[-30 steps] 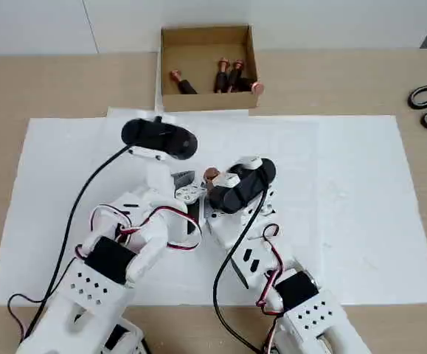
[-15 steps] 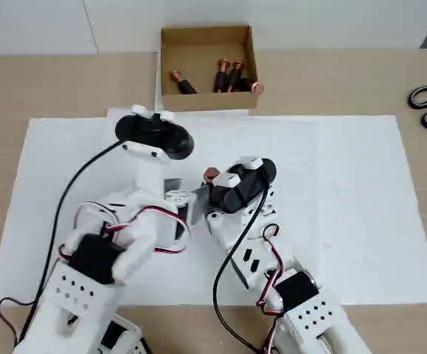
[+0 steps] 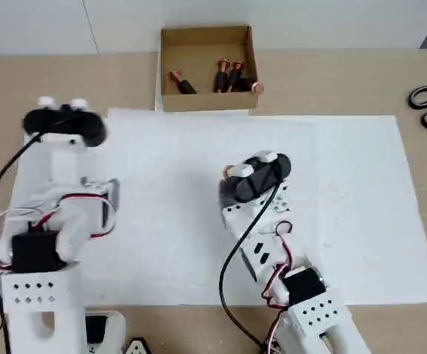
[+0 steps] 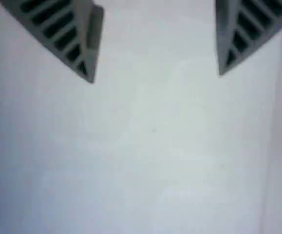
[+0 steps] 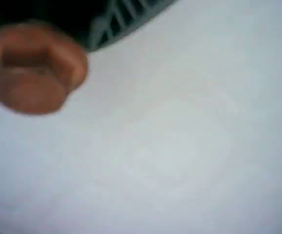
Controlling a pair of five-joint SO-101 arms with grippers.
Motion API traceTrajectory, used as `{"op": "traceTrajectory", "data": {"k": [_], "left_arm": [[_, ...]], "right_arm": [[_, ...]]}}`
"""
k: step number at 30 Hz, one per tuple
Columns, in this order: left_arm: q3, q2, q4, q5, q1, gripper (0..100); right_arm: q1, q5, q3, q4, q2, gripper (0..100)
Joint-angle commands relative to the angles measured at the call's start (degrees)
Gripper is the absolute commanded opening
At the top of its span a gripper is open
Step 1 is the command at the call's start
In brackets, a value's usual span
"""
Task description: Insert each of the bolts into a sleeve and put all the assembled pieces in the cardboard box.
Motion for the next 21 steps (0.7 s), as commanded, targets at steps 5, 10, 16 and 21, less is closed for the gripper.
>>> {"op": "traceTrajectory", "data": {"k": [5, 10, 16, 21], "left_arm": [[-2.7, -1.1, 4.3, -0.5, -1.5, 16], [-2.6, -1.1, 4.3, -0.5, -1.5, 15], [-2.6, -1.1, 6.8, -0.5, -1.5, 15], [-2.6, -1.1, 8.4, -0.5, -1.5, 15]], "right_arm": [[4.1, 6.0, -19.0, 3.3, 6.5, 0.4], [6.8, 6.7, -35.3, 2.2, 25.5, 0.4], [8.7, 6.4, -56.1, -12.5, 53.5, 0.4], [8.3, 6.4, -71.3, -30.4, 77.3, 0.4]]}}
